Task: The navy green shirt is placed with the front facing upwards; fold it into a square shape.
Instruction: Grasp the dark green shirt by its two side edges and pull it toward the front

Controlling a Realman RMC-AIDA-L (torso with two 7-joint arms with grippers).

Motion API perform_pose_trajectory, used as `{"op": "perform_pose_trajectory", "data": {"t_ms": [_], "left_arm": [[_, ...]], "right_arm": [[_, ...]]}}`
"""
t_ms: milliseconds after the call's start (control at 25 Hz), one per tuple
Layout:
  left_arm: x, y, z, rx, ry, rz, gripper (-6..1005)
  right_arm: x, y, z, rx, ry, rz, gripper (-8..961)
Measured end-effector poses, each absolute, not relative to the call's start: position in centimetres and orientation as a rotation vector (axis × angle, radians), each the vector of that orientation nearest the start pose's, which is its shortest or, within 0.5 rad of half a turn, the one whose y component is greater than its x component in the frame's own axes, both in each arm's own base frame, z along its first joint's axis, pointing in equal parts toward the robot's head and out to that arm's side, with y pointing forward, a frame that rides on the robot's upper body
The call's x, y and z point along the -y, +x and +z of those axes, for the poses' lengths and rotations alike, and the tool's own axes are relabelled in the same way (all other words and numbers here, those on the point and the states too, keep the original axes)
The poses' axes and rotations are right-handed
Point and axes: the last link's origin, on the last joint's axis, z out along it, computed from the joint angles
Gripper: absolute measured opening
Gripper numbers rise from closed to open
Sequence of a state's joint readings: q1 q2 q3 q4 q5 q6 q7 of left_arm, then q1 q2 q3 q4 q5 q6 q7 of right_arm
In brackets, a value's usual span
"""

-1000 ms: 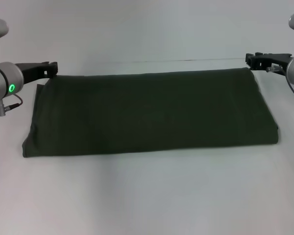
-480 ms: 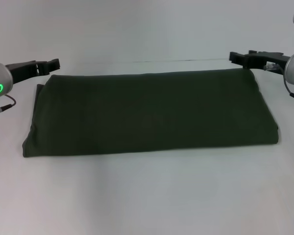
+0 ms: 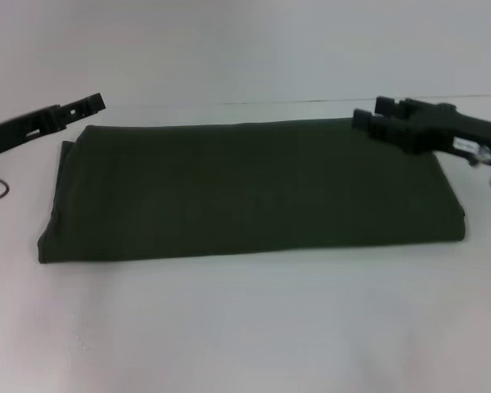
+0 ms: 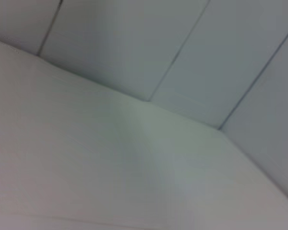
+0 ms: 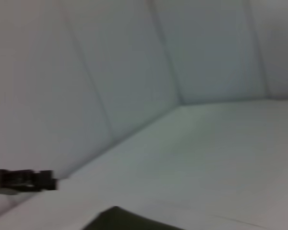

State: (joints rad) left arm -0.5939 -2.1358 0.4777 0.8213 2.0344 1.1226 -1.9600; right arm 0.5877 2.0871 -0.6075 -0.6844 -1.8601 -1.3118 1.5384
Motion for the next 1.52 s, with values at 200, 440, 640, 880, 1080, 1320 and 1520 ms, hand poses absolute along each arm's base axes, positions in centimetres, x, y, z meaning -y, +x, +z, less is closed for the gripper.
{"op": "perform_pose_trajectory", "data": {"t_ms": [200,440,640,880,1080,1320,1520], "left_arm": [[-38.2,-28.3,5.6,1.283,-1.961,-0.914,936],[-36.3,-28.7,6.4,1.233,-1.959,-1.056,936],[-35.2,-28.2,6.7,1.068,-2.144,-0.968,936],[-35.4,-28.4,6.0,1.075,-2.295,-0.691,937],[-35.4,-29.7,6.0,1.171,-2.284,-0.479,937],[-34.7,-31.4,6.3,1.248,-2.246,-0.334,937],[-34.3,-32.4,6.1,1.290,-2.208,-0.285,937]], "right_arm": [[-36.1,25.7,3.3,-0.766,-2.422,0.880,627],[-33.4,25.5,2.5,-0.635,-2.568,0.909,627],[-31.0,24.8,1.3,-0.449,-2.778,0.868,627],[-28.9,24.8,-0.3,-0.335,-3.002,0.694,626],[-28.1,25.0,-0.5,-0.279,-3.047,0.685,627],[-28.3,25.0,-1.1,-0.293,-3.041,0.667,627],[-28.5,24.7,-1.5,-0.286,-3.053,0.651,626]]}}
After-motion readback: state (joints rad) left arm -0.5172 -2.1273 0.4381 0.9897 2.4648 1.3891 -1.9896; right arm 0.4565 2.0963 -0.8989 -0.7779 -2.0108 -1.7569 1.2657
